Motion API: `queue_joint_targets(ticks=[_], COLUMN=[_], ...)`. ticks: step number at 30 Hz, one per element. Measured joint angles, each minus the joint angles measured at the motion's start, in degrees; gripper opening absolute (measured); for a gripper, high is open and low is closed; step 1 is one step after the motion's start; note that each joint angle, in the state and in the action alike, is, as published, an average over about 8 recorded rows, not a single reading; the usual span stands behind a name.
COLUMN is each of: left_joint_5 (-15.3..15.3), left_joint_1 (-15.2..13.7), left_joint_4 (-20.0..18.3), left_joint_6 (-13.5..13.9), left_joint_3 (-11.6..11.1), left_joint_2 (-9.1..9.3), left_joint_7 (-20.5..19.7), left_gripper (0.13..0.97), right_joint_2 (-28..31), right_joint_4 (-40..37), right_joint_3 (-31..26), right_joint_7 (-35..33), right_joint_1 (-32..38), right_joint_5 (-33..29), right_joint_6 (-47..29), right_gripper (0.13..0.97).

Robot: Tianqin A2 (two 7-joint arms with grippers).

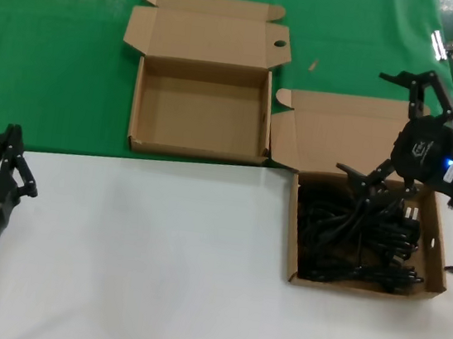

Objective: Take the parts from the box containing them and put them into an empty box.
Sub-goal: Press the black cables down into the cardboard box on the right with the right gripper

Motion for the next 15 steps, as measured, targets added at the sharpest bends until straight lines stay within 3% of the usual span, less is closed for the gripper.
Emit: queue_joint_targets(ticks=[15], left_joint_5=[0.0], left_joint_1=[0.0], left_joint_4=[0.0], left_joint_6=[0.0], left_joint_3=[0.0], left_joint_2=[0.00], left_joint_7=[0.0], left_gripper=[0.141], right_joint_2=[0.3], right_joint_4=[-13.4], right_joint_3=[-5.6], right_joint_7=[-21.4], right_joint_1=[11.8], right_joint_5=[-4.0], right_joint_6=[-21.8], right_gripper=[0.966])
